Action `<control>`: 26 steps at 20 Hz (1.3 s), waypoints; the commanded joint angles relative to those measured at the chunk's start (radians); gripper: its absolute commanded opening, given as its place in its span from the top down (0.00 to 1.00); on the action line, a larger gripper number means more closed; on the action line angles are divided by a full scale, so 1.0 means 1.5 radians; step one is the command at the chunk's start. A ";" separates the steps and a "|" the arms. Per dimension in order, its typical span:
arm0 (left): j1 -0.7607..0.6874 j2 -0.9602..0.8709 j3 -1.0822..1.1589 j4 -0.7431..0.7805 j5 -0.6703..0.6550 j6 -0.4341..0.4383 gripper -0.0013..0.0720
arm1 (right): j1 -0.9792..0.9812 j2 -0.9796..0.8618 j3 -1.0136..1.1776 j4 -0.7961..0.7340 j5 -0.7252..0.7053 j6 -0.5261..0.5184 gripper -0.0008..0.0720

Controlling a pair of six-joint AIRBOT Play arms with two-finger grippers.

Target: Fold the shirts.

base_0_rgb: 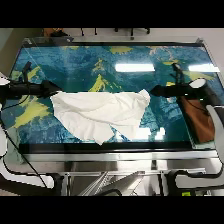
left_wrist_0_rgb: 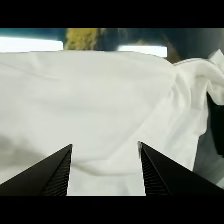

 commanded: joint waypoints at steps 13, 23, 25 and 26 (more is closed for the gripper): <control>-0.051 0.339 -0.606 0.132 0.174 -0.082 0.14 | 0.013 0.212 -0.410 0.069 0.084 0.036 0.19; -0.197 0.174 -0.537 0.132 0.303 -0.146 0.17 | 0.200 0.104 -0.424 0.135 -0.096 0.017 0.19; -0.197 0.129 -0.481 0.133 0.288 -0.150 0.67 | 0.201 0.082 -0.424 0.189 -0.095 -0.029 0.20; -0.197 0.111 -0.458 0.134 0.275 -0.148 0.96 | 0.201 0.074 -0.424 0.226 -0.095 -0.059 0.21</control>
